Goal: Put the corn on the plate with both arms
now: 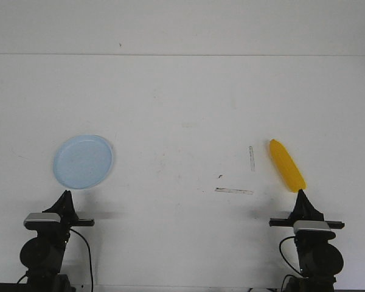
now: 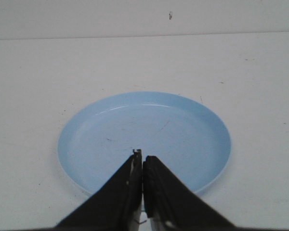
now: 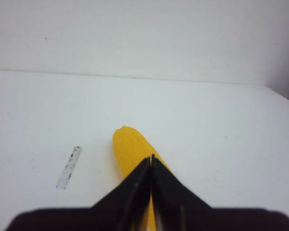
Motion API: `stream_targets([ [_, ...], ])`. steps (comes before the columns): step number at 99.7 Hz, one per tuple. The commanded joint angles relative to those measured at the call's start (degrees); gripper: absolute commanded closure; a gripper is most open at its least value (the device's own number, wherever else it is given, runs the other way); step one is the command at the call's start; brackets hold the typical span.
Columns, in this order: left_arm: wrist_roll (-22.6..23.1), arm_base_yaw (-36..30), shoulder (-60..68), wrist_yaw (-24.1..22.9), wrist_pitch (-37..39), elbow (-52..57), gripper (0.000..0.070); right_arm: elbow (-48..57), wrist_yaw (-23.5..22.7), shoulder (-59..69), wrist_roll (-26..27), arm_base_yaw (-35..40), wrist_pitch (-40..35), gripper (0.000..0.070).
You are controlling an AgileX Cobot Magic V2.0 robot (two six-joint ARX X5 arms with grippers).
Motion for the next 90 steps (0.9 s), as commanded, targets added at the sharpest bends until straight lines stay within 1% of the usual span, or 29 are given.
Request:
stream_targets([
  [1, -0.48, -0.11, -0.13, 0.20, 0.57, -1.18, 0.0700, -0.07, 0.02, -0.02, 0.63, 0.02, 0.66, 0.0690],
  [52, -0.57, -0.11, -0.13, 0.22, 0.59, -1.18, 0.0700, -0.07, 0.02, -0.02, 0.63, 0.02, 0.66, 0.0690],
  [69, -1.62, -0.11, -0.13, 0.22, 0.72, -1.18, 0.0700, -0.07, 0.02, -0.02, 0.63, 0.02, 0.66, 0.0690],
  [80, -1.57, -0.09, -0.13, 0.17, 2.80, -1.18, 0.0700, -0.07, 0.02, -0.02, 0.63, 0.02, 0.63, 0.0690],
  [86, -1.84, -0.11, -0.13, 0.17, 5.55, -1.18, 0.0700, -0.07, 0.02, -0.02, 0.63, 0.02, 0.66, 0.0690],
  [90, -2.78, -0.11, -0.13, 0.17, 8.70, -1.18, 0.0700, -0.07, 0.02, -0.02, 0.63, 0.02, 0.66, 0.0690],
])
